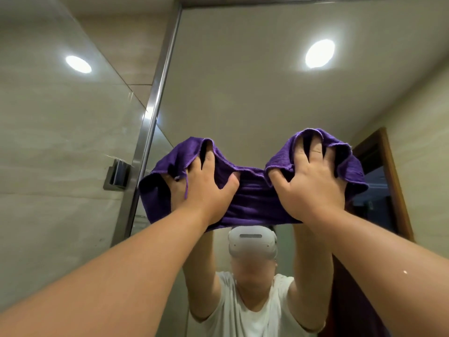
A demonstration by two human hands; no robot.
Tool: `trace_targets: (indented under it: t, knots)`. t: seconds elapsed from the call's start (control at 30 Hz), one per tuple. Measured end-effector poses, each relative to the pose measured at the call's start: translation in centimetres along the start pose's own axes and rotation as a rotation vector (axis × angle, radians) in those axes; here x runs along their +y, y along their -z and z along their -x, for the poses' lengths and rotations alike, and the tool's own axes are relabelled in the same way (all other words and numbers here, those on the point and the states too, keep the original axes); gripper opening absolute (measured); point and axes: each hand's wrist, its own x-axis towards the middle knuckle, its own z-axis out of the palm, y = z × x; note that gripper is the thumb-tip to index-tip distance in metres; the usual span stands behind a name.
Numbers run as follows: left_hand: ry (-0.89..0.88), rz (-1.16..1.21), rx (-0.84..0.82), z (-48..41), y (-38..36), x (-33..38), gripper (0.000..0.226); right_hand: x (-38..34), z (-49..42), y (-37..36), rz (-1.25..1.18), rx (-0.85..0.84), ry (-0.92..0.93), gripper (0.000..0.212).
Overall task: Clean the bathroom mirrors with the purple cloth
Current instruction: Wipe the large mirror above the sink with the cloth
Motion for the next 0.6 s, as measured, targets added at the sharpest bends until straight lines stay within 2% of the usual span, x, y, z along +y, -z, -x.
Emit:
trace_targets:
  t: [0.13, 0.23, 0.37, 0.43, 0.6]
  knots:
    - [-0.069, -0.012, -0.029, -0.2, 0.4, -0.7, 0.09, -1.3, -0.9, -0.1, -0.011, -0.004, -0.023, 0.089]
    - [-0.01, 0.025, 0.002, -0.3, 0.6, -1.6, 0.088, -2.8, -1.5, -0.2, -0.013, -0.052, 0.063, 0.089]
    - [0.132, -0.042, 0.077, 0.8, 0.9, -3.8, 0.083, -5.1, -0.1, -0.8, 0.066, -0.158, 0.482, 0.086]
    - [0.135, -0.069, 0.068, 1.7, 0.9, -4.5, 0.081, -5.8, 0.4, -1.1, 0.072, -0.192, 0.592, 0.084]
    - [0.146, -0.072, 0.051, 1.9, 1.2, -4.1, 0.081, -4.5, 0.1, -1.2, 0.02, -0.185, 0.537, 0.08]
